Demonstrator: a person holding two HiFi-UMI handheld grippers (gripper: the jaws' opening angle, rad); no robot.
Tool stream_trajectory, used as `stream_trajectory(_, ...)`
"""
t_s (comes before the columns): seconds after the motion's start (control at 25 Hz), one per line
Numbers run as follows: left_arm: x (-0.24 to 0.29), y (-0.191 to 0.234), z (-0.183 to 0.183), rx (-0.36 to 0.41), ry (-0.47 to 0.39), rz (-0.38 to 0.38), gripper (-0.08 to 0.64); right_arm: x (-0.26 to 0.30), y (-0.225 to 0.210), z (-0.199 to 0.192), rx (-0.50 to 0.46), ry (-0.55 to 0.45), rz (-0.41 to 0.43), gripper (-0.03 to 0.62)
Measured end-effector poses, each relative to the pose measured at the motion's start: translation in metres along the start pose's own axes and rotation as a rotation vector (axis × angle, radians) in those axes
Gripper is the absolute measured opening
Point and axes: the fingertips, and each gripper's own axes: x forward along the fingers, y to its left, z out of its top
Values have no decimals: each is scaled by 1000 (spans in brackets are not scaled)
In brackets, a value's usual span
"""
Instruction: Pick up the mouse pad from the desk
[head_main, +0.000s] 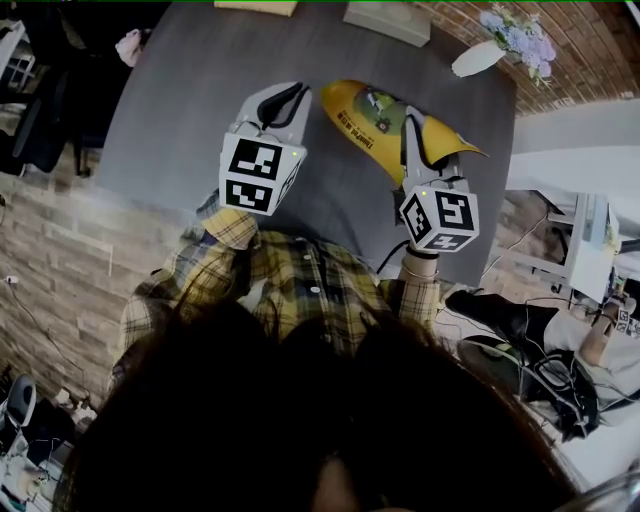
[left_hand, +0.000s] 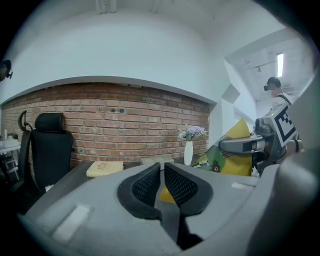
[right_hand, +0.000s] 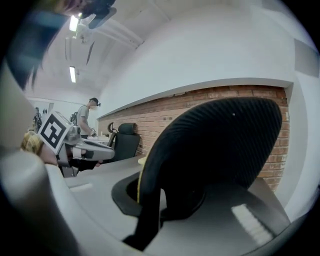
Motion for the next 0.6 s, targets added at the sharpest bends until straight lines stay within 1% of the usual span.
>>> stream_trajectory(0.16,-4,-1,0,9,-10,10,0,-5,0,-2,16,-20,-26,14)
stream_trajectory(0.44,-9,-2,-7,11,6,21,0,-13,-8,-5,48,-25,-48,14)
stream_trajectory(0.6,-12,0,-11,9,13,29,0,-14,-9,-7,46,-27,-57,14)
